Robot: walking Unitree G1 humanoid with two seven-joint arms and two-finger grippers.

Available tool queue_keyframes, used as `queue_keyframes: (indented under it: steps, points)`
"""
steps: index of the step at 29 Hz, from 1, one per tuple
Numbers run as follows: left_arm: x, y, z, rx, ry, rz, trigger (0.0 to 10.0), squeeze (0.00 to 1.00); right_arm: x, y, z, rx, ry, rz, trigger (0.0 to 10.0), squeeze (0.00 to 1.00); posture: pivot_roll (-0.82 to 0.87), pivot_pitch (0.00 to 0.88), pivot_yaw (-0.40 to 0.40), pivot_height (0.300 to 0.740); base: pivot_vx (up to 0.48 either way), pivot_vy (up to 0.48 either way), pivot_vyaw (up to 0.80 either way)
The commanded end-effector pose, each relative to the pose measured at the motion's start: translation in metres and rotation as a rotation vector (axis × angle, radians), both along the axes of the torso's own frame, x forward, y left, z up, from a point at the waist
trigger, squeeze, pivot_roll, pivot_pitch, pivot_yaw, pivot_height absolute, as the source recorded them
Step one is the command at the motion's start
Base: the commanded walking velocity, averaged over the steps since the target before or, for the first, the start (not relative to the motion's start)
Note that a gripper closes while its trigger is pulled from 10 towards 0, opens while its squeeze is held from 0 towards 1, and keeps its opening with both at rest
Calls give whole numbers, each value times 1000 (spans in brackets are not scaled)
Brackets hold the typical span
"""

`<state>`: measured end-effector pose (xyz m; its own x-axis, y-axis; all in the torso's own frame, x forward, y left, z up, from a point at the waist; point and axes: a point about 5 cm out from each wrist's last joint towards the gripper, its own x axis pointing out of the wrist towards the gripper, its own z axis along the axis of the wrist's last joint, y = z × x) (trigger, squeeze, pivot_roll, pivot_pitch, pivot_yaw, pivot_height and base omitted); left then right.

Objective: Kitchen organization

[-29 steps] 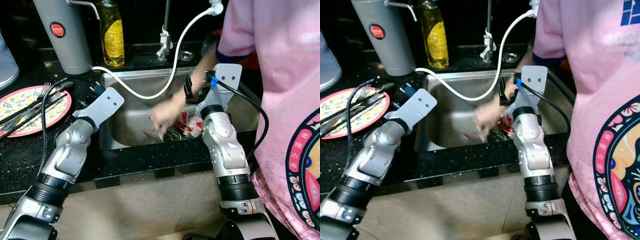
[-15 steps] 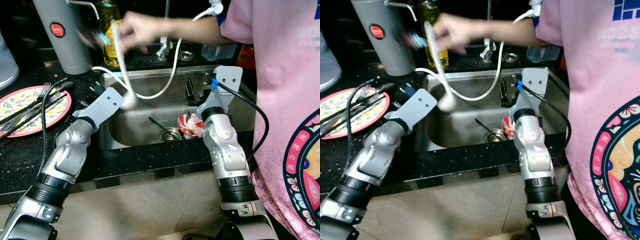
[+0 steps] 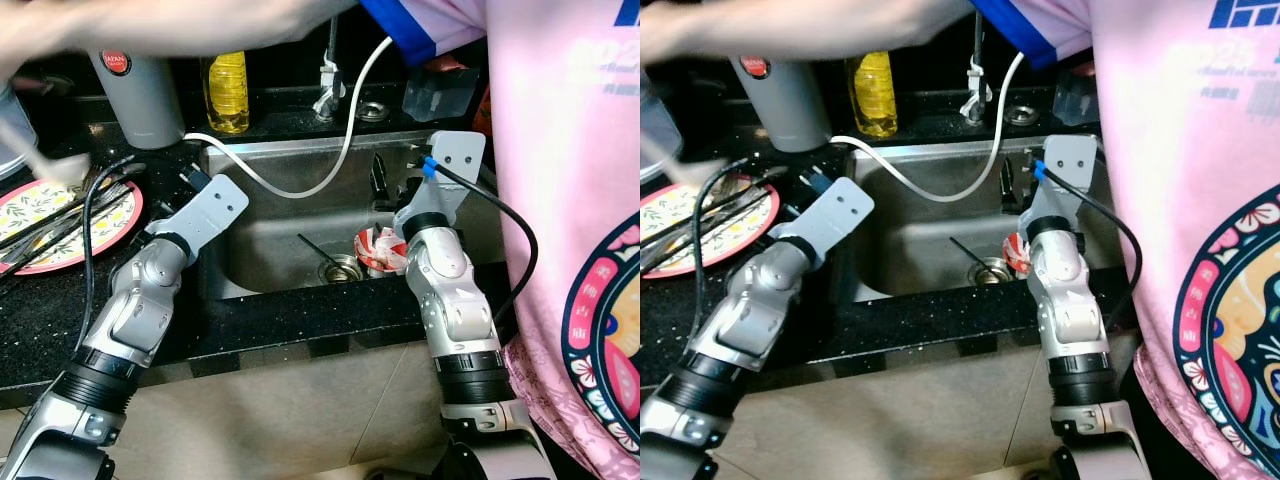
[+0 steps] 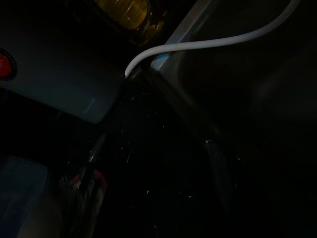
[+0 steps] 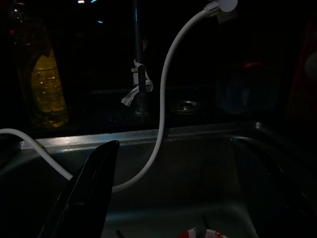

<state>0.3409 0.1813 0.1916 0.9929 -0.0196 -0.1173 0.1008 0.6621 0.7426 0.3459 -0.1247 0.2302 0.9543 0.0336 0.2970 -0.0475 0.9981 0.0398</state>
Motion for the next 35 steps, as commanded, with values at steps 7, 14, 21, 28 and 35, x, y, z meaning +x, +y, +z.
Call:
queue_keyframes:
  steps: [7,14,21,28,35]
  points:
    - [2,0,-5,2,19,4,10000,0,-2,-4,-1,3,-1,-21,10000,0,24,0,15,740,0,0,0]
    - [2,-2,-6,1,18,3,10000,0,-1,-5,0,2,-3,-18,10000,0,29,0,11,740,0,0,0]
    - [1,-4,-5,1,17,1,10000,0,0,-2,0,1,0,-9,10000,0,40,0,0,740,0,0,0]
    - [1,-4,-5,1,17,1,10000,0,0,0,1,0,-2,-1,10000,0,27,0,7,740,0,0,0]
    - [2,-3,-5,1,18,2,10000,0,-3,-6,-4,-4,10,-21,10000,0,23,0,14,740,0,0,0]
